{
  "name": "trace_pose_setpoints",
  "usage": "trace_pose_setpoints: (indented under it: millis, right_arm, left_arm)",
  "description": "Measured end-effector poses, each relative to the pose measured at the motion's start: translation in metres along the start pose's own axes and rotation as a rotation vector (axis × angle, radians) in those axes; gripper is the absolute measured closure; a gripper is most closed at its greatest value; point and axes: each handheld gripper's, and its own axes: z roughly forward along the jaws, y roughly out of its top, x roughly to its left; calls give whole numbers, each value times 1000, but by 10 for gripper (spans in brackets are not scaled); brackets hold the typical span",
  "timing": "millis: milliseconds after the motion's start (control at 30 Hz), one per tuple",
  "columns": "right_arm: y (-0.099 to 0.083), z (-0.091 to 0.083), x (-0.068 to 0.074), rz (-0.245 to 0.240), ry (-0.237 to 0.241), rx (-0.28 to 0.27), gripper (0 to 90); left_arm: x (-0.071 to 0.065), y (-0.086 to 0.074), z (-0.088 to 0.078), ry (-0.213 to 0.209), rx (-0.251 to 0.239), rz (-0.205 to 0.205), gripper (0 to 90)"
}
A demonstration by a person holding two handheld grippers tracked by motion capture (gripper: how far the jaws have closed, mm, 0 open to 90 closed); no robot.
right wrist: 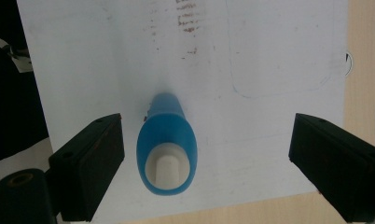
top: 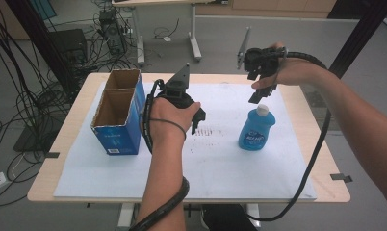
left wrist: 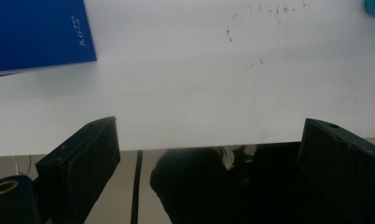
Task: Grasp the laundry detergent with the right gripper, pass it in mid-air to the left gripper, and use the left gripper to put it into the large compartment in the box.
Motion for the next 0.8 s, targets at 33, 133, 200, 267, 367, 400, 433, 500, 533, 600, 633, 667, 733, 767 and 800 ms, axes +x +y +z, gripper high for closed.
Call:
trace_pose_setpoints:
  millis: [33,133,200,267,367,400,433,500,533,600,633,667,733,767,800]
  right_arm:
    - [-2,-1,0,4,1,0,103]
    - [-10,-2,1,10,-2,3,103]
    - [-13,-3,1,17,-3,7,102]
    - [-20,-4,2,23,-7,13,100]
    - [-28,-6,3,28,-12,17,99]
    - [-28,-6,3,28,-12,17,99]
    - [-33,-8,4,35,-15,20,99]
    - [-37,-8,4,37,-16,16,99]
    - [-45,-11,4,48,-16,6,99]
    - [-51,-12,4,60,-17,-1,99]
    - [-55,-13,4,63,-17,-3,99]
    - [-59,-14,5,69,-17,-8,99]
    - [-62,-14,5,73,-15,-12,98]
    - [-67,-14,6,82,-13,-15,98]
    - [-70,-14,6,85,-14,-15,97]
  left_arm:
    - [0,-1,-1,-1,-2,2,60]
    - [-1,-2,-3,0,-3,3,60]
    - [-1,-2,-4,0,-7,1,60]
    - [-1,-2,-4,1,-7,4,59]
    - [-1,-3,-5,3,-4,6,59]
    - [-1,-3,-5,3,-4,6,59]
    - [-2,-3,-5,2,-7,8,59]
    - [-2,-3,-5,1,-7,9,59]
    - [-3,-3,-5,4,-7,10,59]
    - [-3,-4,-7,2,-8,16,59]
    - [-4,-4,-7,3,-10,14,59]
    - [-4,-3,-7,3,-10,16,59]
    - [-5,-3,-8,1,-12,18,59]
    - [-5,-3,-8,3,-11,19,59]
    - [-5,-3,-8,4,-11,19,59]
